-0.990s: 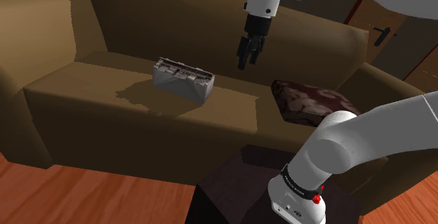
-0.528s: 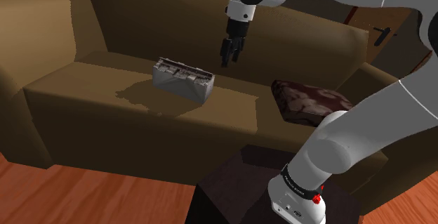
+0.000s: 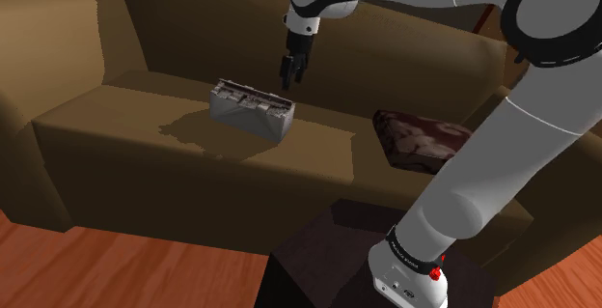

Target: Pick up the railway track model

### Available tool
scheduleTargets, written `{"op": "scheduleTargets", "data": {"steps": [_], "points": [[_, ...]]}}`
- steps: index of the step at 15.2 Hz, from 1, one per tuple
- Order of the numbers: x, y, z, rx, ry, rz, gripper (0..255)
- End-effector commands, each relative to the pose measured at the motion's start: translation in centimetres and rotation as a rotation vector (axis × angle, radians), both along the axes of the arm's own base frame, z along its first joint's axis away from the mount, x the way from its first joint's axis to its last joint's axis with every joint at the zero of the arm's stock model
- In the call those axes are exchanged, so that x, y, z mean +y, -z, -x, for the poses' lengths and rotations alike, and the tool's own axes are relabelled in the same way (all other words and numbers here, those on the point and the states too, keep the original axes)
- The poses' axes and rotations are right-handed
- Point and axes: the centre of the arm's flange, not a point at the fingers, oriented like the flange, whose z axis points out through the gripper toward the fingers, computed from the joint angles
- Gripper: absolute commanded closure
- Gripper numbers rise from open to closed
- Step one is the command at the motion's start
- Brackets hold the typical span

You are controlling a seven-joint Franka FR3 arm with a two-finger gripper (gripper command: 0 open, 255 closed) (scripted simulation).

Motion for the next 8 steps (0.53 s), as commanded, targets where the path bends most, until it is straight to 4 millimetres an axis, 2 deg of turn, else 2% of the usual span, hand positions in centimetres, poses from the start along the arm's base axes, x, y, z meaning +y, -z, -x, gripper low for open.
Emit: {"op": "scheduleTargets", "data": {"steps": [1, 8], "points": [[0.2, 0.9, -2.3, -0.007, -0.024, 0.001, 0], [0.6, 4.1, -10.6, -0.029, -0.106, 0.005, 0]]}}
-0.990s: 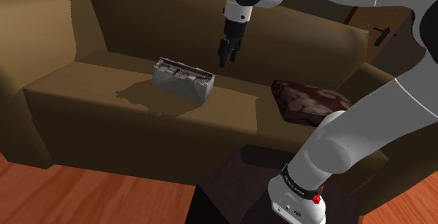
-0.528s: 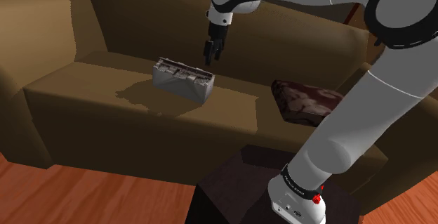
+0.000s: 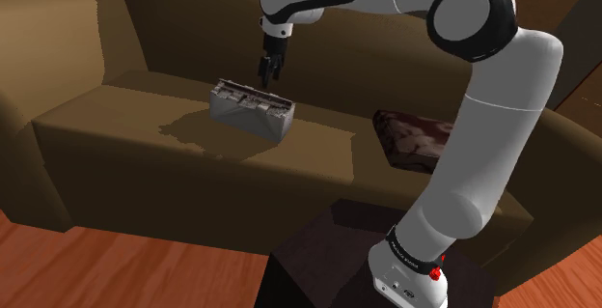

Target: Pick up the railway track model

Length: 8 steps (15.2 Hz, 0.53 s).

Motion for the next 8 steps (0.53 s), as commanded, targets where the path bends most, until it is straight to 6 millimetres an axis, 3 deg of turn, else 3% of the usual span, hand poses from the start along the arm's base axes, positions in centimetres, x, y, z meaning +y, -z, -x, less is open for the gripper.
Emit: {"op": "scheduleTargets", "data": {"steps": [1, 3, 8], "points": [[0.2, 0.9, -2.5, -0.007, -0.024, 0.001, 0], [0.4, 1.8, -4.9, -0.013, -0.048, 0.002, 0], [0.5, 3.9, -5.0, -0.013, -0.048, 0.002, 0]]}}
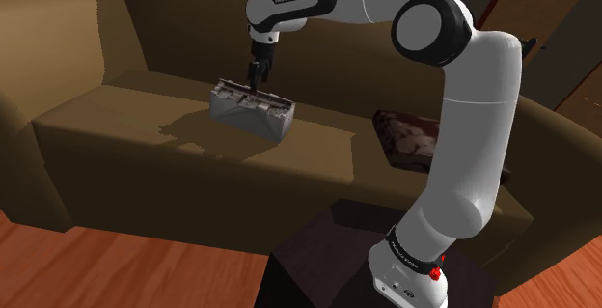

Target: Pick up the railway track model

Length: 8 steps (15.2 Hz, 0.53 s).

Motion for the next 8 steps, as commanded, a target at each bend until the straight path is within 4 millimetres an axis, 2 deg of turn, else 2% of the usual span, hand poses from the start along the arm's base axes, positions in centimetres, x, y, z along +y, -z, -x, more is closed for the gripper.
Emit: {"op": "scheduleTargets", "data": {"steps": [1, 3, 5, 6, 8], "points": [[0.0, 1.1, -0.1, -0.001, -0.001, 0.000, 0], [0.0, 2.5, -0.1, -0.001, -0.001, 0.000, 0], [0.0, 2.5, -0.1, -0.001, -0.001, 0.000, 0], [0.0, 2.5, 0.0, -0.001, -0.001, 0.000, 255], [0.0, 2.5, 0.0, -0.001, -0.001, 0.000, 255]]}}
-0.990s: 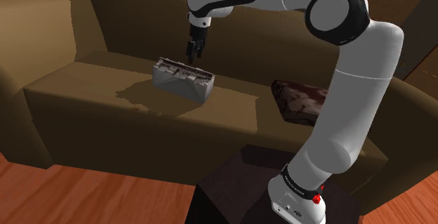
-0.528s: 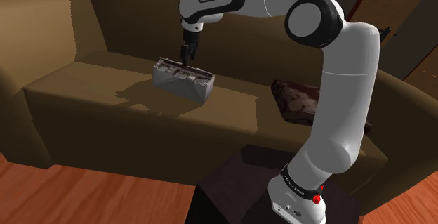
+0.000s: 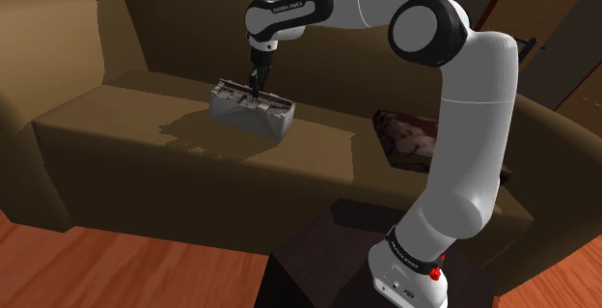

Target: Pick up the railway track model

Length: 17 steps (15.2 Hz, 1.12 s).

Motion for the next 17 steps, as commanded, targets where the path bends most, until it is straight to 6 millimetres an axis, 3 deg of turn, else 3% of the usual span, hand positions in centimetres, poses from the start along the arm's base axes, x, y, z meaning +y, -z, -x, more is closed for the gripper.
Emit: {"op": "scheduleTargets", "data": {"steps": [1, 7, 17], "points": [[0.0, 0.1, 0.0, 0.001, 0.000, 0.000, 255], [0.0, 0.1, 0.0, 0.001, 0.000, 0.000, 255], [0.0, -5.2, 0.0, 0.001, 0.000, 0.000, 255]]}}
